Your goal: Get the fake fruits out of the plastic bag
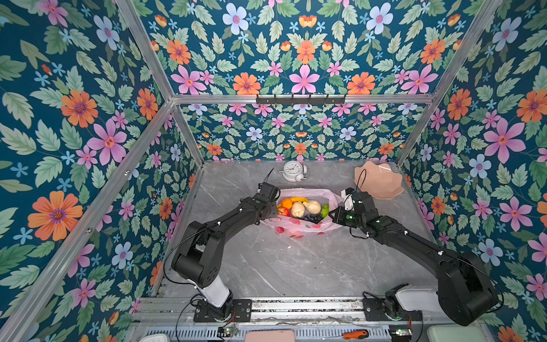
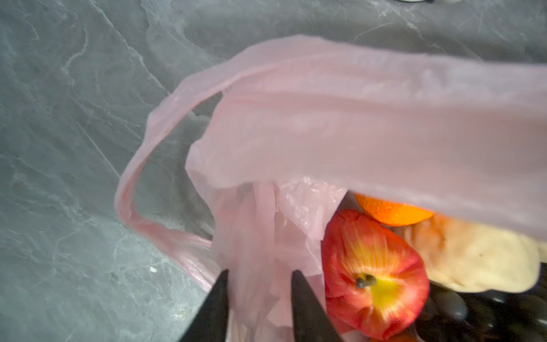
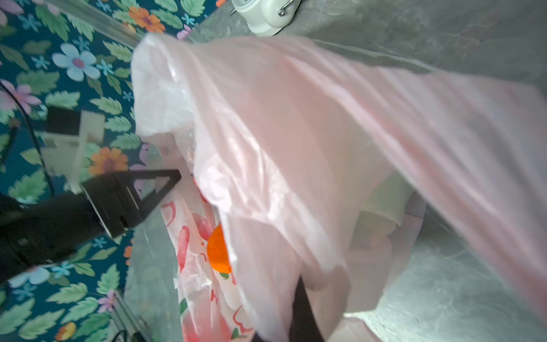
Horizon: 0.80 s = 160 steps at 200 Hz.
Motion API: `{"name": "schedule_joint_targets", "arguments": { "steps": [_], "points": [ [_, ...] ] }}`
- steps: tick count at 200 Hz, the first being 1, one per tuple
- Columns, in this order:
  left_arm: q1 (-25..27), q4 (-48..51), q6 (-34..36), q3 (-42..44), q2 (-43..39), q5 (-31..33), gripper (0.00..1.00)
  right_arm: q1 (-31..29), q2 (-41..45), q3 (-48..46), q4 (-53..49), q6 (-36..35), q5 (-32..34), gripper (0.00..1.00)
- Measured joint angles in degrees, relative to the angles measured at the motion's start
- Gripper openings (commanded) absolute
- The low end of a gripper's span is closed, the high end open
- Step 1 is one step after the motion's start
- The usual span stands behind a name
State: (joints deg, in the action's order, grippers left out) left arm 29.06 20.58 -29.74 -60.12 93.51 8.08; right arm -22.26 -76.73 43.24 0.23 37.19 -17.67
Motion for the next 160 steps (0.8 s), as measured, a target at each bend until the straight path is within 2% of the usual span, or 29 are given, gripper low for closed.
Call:
{"name": "schedule_joint_targets", "arguments": {
  "steps": [6, 34, 66, 82, 89, 112, 136, 160],
  "points": [
    [-0.4, -0.6, 0.0, 1.4, -0.7, -0.3, 0.00, 1.1, -0.5, -0.3, 0.7, 0.8, -1.1, 0.00],
    [-4.0, -6.6, -1.1, 10.2, -6.9, -4.0, 0.00, 6.0, -3.5, -2.0, 5.0, 6.2, -7.8, 0.00],
    [-6.4, -11.9, -1.5, 16.3, -12.3, -7.3, 0.00, 7.0, -5.4, -1.8, 7.1, 8.8, -10.6, 0.00],
    [-5.9, -13.2, -1.2, 16.7, -13.5, -7.9, 0.00, 6.5, -5.8, 0.0, 4.8, 8.1, -9.6, 0.23],
    [-5.4, -13.5, -0.6, 16.7, -14.0, -7.9, 0.00, 5.2, -5.6, 1.7, 2.6, 6.8, -8.1, 0.37],
    [-4.2, -14.1, 0.3, 16.5, -15.2, -7.6, 0.00, -1.4, -3.8, 7.7, -6.1, -0.2, 1.1, 0.64],
    [-3.9, -14.2, 1.4, 16.3, -16.3, -6.6, 0.00, -6.7, -3.4, 13.1, -15.2, -7.9, 12.8, 0.76],
    [-3.7, -14.2, 2.1, 16.2, -17.0, -6.0, 0.00, -10.1, -4.9, 18.5, -23.3, -15.6, 25.7, 0.80]
  ]
}}
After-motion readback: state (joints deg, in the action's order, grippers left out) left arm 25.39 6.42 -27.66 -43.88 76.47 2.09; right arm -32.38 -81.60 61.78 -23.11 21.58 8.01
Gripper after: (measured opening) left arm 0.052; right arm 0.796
